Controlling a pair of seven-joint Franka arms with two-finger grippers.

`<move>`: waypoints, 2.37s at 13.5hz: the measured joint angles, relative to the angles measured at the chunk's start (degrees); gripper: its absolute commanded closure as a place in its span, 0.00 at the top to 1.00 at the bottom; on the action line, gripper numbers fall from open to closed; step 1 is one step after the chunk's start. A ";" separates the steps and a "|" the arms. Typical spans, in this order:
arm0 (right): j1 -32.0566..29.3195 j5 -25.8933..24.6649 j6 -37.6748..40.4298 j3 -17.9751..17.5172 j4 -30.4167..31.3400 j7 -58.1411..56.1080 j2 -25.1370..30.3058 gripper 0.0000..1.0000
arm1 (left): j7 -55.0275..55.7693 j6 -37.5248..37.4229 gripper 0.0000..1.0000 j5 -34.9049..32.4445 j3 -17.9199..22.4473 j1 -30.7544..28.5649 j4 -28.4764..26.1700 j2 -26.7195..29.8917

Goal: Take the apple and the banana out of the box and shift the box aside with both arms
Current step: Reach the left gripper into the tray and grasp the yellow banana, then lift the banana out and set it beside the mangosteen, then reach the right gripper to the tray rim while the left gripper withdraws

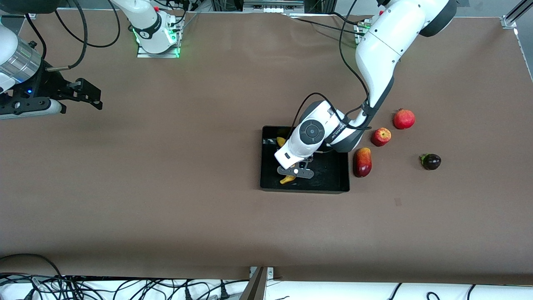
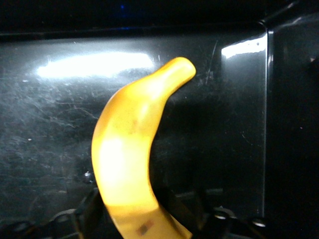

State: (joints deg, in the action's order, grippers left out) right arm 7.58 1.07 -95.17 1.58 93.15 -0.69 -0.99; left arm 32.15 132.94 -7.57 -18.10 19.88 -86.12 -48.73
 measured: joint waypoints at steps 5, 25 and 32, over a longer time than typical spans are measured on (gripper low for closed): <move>0.00 0.00 0.05 0.04 0.01 -0.03 0.00 1.00 | 0.05 -6.71 0.00 -0.03 0.27 -0.86 3.90 1.07; 9.25 6.00 0.48 -0.79 0.11 7.77 -7.65 1.00 | -31.06 -12.49 1.00 -9.41 2.00 -35.60 -6.00 5.83; 28.47 8.43 -26.14 -1.18 0.22 35.66 -23.74 1.00 | -31.11 -21.15 1.00 -9.49 -1.22 -34.27 -0.44 13.26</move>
State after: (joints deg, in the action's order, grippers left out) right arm 36.05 9.50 -121.31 0.40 93.37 34.97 -24.72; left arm 1.04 111.79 -17.05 -19.32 -14.39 -86.56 -35.47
